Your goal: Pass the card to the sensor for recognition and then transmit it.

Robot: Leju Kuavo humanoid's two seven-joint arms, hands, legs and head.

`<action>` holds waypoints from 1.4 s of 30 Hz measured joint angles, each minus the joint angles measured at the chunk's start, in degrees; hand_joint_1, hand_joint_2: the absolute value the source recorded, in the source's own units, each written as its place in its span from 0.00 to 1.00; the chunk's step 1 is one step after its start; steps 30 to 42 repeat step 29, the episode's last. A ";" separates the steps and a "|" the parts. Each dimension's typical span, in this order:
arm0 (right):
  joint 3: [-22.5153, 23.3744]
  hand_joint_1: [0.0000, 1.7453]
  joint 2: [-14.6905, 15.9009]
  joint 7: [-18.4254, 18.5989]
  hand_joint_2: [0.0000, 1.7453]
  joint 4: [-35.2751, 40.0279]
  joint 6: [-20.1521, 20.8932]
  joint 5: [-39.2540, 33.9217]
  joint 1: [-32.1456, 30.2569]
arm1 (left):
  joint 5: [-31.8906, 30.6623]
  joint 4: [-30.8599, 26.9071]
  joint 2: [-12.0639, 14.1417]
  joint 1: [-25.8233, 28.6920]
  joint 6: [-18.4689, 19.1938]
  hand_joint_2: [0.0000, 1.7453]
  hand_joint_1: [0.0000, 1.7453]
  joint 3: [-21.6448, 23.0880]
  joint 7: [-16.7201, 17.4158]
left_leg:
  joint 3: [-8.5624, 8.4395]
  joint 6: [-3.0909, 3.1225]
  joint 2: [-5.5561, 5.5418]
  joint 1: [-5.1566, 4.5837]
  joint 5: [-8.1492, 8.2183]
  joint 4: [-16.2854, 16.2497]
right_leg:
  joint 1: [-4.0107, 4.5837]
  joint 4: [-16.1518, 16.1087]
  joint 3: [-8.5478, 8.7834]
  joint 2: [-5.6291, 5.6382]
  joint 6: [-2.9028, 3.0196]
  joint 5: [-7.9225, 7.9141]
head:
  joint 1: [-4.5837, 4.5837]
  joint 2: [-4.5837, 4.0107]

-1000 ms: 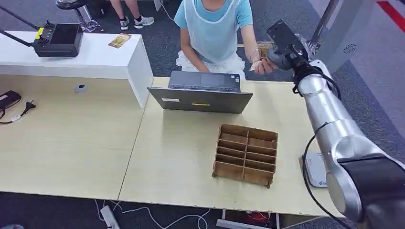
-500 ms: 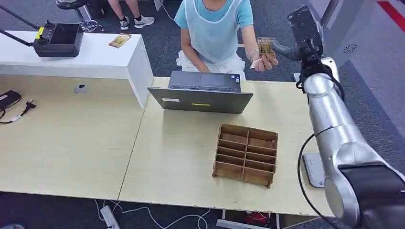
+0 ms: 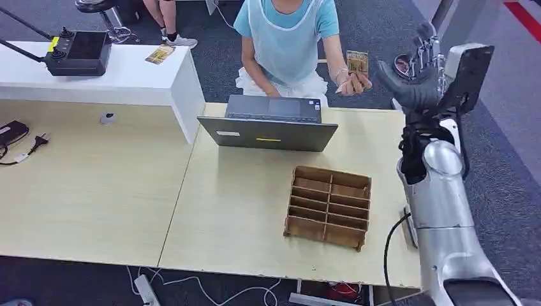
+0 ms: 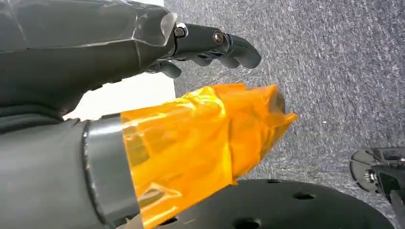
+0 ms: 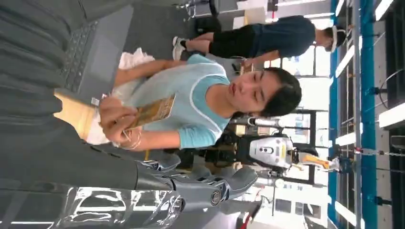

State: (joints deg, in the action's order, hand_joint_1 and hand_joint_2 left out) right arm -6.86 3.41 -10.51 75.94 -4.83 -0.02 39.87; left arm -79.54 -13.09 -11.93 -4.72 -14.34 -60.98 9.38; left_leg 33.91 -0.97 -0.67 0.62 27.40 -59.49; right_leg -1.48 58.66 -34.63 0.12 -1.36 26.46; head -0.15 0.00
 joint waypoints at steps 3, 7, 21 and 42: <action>0.77 0.00 0.31 -0.50 1.00 3.23 0.66 -1.97 -3.21 | -0.11 0.00 -0.02 0.01 -0.37 0.00 0.00 0.00 0.00 | -0.01 0.00 0.01 0.00 0.00 0.00 | 0.00 -0.01 -0.01 0.01 0.00 0.00 | 0.00 0.00; 2.42 0.00 0.96 -1.01 1.00 6.90 1.50 -4.85 -7.42 | -0.88 0.00 0.00 0.20 -0.81 0.00 0.00 0.24 0.00 | 0.00 0.01 0.00 -0.01 0.01 0.00 | 0.00 -0.02 -0.01 0.02 -0.01 0.01 | 0.00 0.00; 4.96 0.00 1.31 -5.01 1.00 13.07 10.10 -10.33 -18.46 | -4.50 0.00 -0.83 -0.06 -1.07 0.00 0.00 15.92 -0.37 | 0.01 0.02 0.01 -0.01 0.02 0.01 | 0.00 -0.02 0.01 0.01 -0.01 0.01 | 0.00 0.00; 4.22 0.00 0.28 -7.76 1.00 16.78 7.75 -10.07 -23.36 | -2.99 0.00 -1.66 -0.91 -1.18 0.00 0.00 16.61 -0.70 | 0.01 0.02 0.00 0.00 0.03 0.02 | 0.00 -0.02 0.00 0.00 -0.01 0.03 | 0.00 0.00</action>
